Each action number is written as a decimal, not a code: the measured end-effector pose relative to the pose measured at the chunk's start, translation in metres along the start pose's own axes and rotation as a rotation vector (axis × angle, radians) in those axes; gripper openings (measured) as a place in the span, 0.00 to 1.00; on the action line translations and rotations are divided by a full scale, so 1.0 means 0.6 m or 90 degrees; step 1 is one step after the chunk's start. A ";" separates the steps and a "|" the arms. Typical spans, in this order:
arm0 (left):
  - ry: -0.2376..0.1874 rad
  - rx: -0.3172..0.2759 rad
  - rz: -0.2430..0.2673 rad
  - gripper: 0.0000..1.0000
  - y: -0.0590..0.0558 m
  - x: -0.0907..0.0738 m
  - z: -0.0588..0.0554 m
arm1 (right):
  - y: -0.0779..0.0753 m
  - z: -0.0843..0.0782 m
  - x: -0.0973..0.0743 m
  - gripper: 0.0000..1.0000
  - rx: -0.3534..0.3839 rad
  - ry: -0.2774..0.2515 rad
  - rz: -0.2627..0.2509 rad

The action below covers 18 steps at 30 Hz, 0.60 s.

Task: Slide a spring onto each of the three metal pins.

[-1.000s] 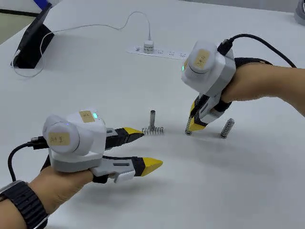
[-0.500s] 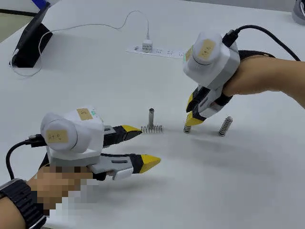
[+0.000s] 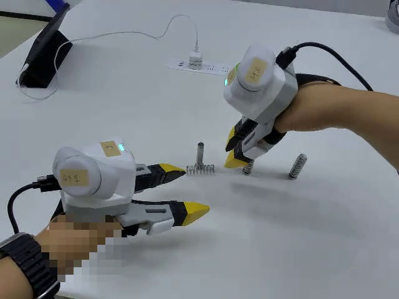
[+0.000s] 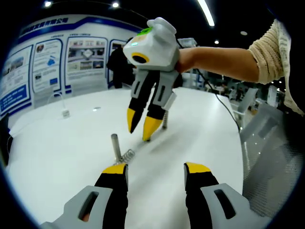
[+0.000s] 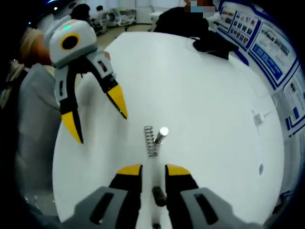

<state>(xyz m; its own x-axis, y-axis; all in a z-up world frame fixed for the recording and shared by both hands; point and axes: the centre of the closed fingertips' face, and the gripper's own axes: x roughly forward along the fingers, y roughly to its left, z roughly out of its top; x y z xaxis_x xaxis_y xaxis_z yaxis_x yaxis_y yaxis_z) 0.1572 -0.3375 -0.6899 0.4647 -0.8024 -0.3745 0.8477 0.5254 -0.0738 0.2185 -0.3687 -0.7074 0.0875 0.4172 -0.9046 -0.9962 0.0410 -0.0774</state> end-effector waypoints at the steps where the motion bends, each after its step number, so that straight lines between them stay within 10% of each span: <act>1: 0.000 0.000 0.001 0.48 0.001 -0.001 0.000 | 0.000 0.002 0.003 0.19 0.000 -0.002 0.002; 18: 0.008 -0.005 0.015 0.46 0.014 -0.011 -0.007 | 0.003 0.014 0.055 0.14 0.008 -0.014 0.023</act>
<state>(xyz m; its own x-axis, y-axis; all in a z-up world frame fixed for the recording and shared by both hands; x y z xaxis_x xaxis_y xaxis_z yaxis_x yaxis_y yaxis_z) 0.1599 -0.3265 -0.6920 0.4812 -0.7859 -0.3884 0.8342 0.5466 -0.0725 0.2198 -0.3471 -0.7337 0.0512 0.4379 -0.8976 -0.9986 0.0367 -0.0391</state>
